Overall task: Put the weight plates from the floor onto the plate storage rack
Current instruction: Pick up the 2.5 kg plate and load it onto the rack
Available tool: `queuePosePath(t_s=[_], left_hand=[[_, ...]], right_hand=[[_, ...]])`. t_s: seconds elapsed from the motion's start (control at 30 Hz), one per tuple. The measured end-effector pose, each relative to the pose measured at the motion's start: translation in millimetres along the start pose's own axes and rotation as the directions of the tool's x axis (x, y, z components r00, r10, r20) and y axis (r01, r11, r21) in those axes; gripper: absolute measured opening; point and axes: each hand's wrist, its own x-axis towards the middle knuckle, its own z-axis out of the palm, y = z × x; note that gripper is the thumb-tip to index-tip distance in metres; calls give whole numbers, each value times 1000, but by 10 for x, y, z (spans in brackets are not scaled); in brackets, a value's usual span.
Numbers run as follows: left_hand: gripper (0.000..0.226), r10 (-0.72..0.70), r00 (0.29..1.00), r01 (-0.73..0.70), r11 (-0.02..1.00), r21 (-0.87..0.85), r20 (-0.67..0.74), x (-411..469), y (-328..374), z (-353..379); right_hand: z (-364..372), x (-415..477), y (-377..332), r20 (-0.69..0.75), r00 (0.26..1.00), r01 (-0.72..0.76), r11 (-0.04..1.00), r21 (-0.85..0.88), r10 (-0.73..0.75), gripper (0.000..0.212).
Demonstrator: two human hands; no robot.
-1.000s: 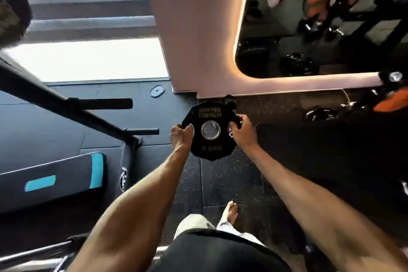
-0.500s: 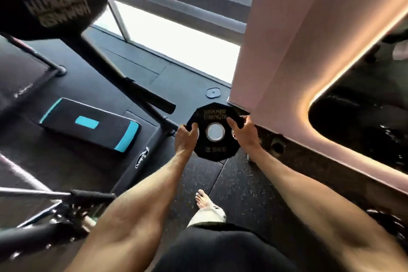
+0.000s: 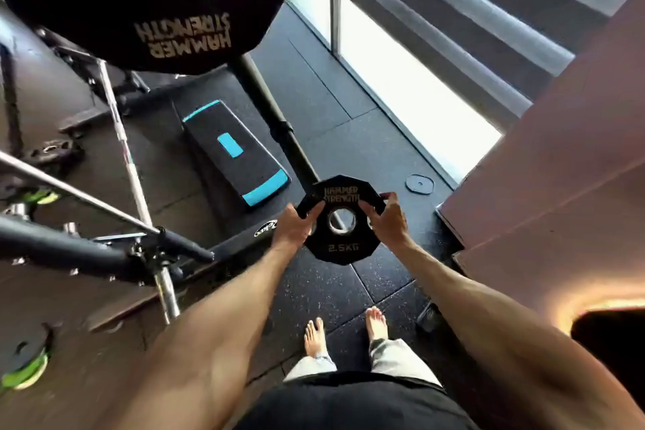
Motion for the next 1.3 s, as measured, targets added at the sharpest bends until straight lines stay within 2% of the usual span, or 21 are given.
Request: queuePosePath(t_s=[0.07,0.17,0.27,0.3,0.43,0.57,0.7,0.77,0.97,1.13,1.3], left_hand=[[36,-33,999,33,999,-15,0,38,20,3],[34,-67,998,67,998,3,1,112,59,-50],[83,-86,996,88,994,68,-35,255,-38,-89],[89,-93,995,97,992,85,-45,278,-69,-96],[60,-46,996,57,986,159,-75,251,20,-139],[58,20,996,5,964,267,-91,308,30,-161],[52,102,986,-44,922,385,-130,378,-16,-114],[50,138,978,-64,915,399,-158,432,-22,-104],[51,181,930,-10,883,470,-320,883,39,-202],[58,141,919,87,837,540,-367,1304,192,-377],[42,162,894,84,855,511,-418,1649,256,-497]], right_hand=[[9,198,-35,108,993,52,998,-34,-48,52],[24,482,-101,257,960,137,986,-93,-109,53],[65,714,-148,367,915,233,962,-140,-168,52],[88,777,-157,393,899,269,952,-144,-194,52],[160,955,-219,480,832,394,905,-160,-278,49],[195,1096,-248,530,775,515,829,-216,-344,45],[241,1199,-212,544,708,652,714,-257,-451,46],[264,1260,-284,529,700,672,692,-262,-479,46],[466,1516,-728,481,731,671,640,-374,-484,50],[668,1702,-1023,430,764,644,612,-459,-482,55],[862,1875,-1186,362,789,614,618,-490,-497,54]])
